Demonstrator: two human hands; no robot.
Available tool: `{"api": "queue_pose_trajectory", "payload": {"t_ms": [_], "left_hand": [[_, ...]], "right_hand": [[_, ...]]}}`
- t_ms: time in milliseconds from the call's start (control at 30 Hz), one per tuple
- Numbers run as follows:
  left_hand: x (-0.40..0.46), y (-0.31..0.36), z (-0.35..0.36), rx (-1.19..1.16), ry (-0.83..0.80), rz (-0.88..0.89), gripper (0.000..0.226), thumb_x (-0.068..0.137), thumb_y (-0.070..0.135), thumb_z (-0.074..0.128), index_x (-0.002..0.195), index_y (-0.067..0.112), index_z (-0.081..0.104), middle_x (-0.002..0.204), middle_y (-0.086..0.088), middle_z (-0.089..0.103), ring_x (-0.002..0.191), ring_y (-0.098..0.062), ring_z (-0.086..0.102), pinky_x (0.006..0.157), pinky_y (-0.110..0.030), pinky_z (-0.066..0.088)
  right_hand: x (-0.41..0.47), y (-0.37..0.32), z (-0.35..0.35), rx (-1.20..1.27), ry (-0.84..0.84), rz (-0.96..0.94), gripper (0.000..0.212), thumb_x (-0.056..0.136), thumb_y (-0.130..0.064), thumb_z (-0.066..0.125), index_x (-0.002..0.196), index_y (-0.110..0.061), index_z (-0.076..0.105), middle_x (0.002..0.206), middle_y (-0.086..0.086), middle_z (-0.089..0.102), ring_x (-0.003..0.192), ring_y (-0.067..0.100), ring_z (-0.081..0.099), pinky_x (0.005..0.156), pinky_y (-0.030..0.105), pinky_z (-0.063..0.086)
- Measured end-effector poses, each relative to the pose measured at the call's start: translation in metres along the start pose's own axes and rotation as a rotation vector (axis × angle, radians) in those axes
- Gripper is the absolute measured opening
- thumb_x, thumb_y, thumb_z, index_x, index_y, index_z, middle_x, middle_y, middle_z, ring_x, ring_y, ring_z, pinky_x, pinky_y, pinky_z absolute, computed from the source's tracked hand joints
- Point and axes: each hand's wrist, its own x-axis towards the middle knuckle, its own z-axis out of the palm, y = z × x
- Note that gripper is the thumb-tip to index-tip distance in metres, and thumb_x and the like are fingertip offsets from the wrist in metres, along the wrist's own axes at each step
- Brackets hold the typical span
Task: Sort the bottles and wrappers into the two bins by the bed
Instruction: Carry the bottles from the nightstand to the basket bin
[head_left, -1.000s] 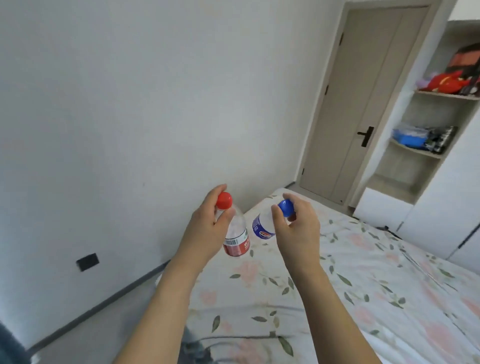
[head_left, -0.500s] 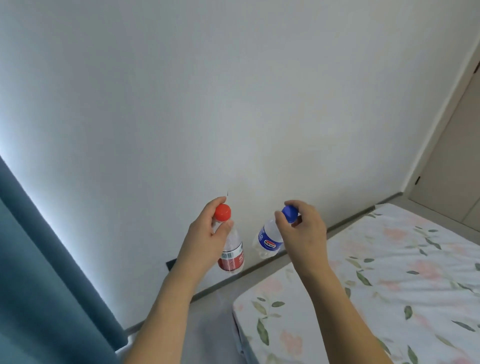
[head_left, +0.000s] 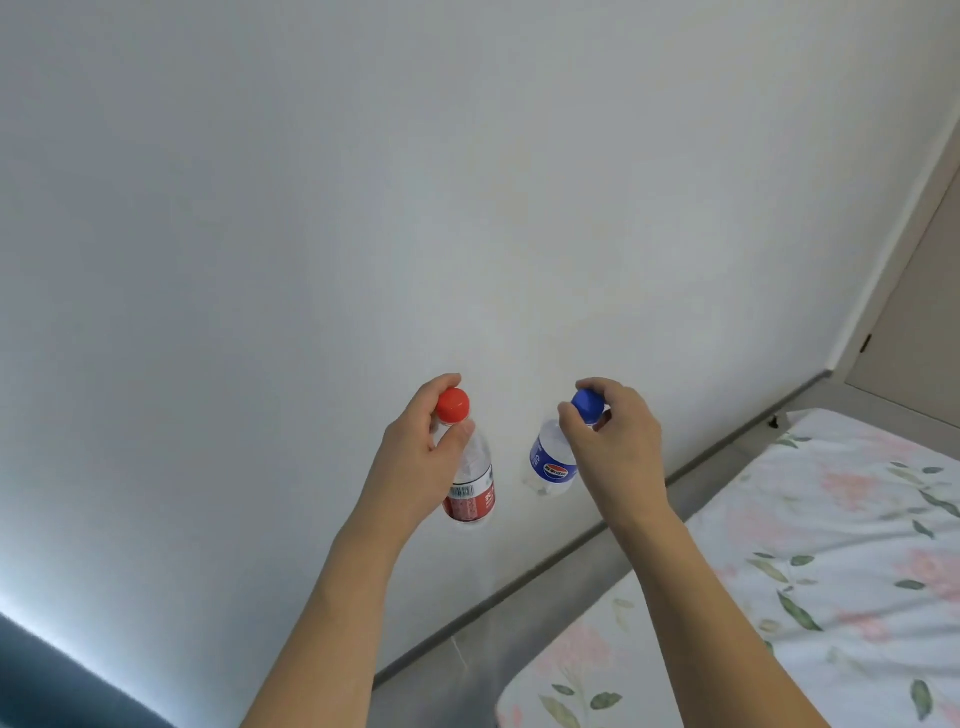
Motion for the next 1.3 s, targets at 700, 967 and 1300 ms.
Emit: {"api": "queue_pose_trajectory", "payload": {"t_ms": [700,967,1300], "left_hand": [[0.356,-0.053,0.057,-0.060,-0.512,0.312,0.044,0.097,0.024,0.054,0.135,0.043,0.043,0.133,0.015,0.055,0.124,-0.010,0.050,0.106,-0.034,0.042],[0.403,-0.052,0.129,-0.108,-0.677,0.362,0.044,0.098,0.026,0.054,0.134,0.046,0.041,0.132,0.015,0.055,0.123,-0.011,0.050,0.103,-0.032,0.043],[0.472,-0.016,0.253,-0.106,-0.780,0.420,0.043,0.098,0.027,0.052,0.136,0.043,0.039,0.133,0.015,0.052,0.122,-0.012,0.049,0.103,-0.036,0.046]], "right_hand": [[0.228,0.036,0.139,-0.200,0.456,0.136,0.024,0.086,-0.016,0.060,0.109,-0.022,0.062,0.105,-0.011,0.056,0.090,0.009,0.054,0.072,0.010,0.037],[0.261,0.067,0.118,-0.298,0.617,0.221,0.025,0.084,-0.014,0.060,0.108,-0.020,0.063,0.106,-0.008,0.058,0.092,0.013,0.054,0.081,0.022,0.041],[0.352,0.125,0.053,-0.375,0.764,0.231,0.017,0.084,-0.016,0.060,0.095,-0.029,0.057,0.092,-0.014,0.054,0.084,0.009,0.052,0.075,0.022,0.039]]}}
